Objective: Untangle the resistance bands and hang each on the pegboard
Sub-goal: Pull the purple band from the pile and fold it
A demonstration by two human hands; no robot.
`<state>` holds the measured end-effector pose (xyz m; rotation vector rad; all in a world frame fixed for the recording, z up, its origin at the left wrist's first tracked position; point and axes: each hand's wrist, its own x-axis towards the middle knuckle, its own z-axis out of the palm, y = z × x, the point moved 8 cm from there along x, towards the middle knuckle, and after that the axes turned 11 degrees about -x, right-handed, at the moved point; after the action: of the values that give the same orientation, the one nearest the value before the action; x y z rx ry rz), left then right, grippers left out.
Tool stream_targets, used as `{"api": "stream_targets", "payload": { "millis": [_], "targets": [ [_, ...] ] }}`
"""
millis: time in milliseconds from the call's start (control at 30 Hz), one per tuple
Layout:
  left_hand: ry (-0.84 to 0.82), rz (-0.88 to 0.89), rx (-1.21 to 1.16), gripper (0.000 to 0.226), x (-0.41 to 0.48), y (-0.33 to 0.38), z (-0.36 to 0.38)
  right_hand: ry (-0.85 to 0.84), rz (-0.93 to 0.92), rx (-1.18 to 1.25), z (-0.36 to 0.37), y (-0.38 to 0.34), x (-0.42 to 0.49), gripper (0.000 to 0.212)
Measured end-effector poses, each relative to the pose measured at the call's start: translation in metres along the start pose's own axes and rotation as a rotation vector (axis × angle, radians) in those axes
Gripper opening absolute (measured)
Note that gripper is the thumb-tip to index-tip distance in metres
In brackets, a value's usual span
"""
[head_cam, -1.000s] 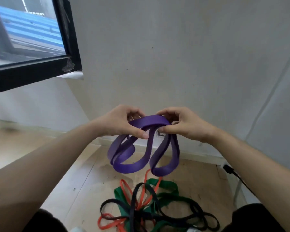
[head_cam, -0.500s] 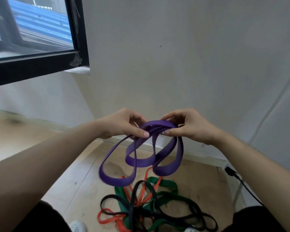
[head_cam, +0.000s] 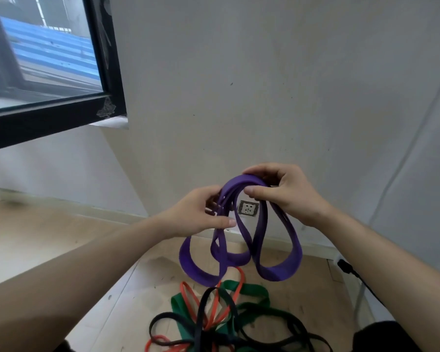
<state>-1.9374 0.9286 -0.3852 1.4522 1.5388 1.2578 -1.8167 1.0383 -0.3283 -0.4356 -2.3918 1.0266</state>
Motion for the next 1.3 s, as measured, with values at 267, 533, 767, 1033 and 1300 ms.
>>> {"api": "stream_targets", "payload": {
  "millis": [267,533,767,1033,1300],
  "targets": [
    [0.216,0.050,-0.248,0.037,0.008,0.021,-0.008,0.222,-0.023,0.080,-0.022,-0.010,0.003,0.029],
    [0.472,0.209,-0.249,0.040,0.029,0.081,-0.046,0.347,-0.099,-0.047,-0.066,-0.047,0.036,0.026],
    [0.505,0.403,-0.097,0.034,0.071,0.177,-0.106,0.359,-0.191,-0.119,-0.127,-0.102,0.095,0.020],
    [0.674,0.682,0.020,0.019,0.121,0.262,-0.152,0.543,-0.299,-0.245,-0.183,-0.164,0.162,0.019],
    [0.933,0.771,0.096,0.015,0.167,0.307,-0.175,0.634,-0.364,-0.321,-0.232,-0.205,0.215,0.013]
  ]
}}
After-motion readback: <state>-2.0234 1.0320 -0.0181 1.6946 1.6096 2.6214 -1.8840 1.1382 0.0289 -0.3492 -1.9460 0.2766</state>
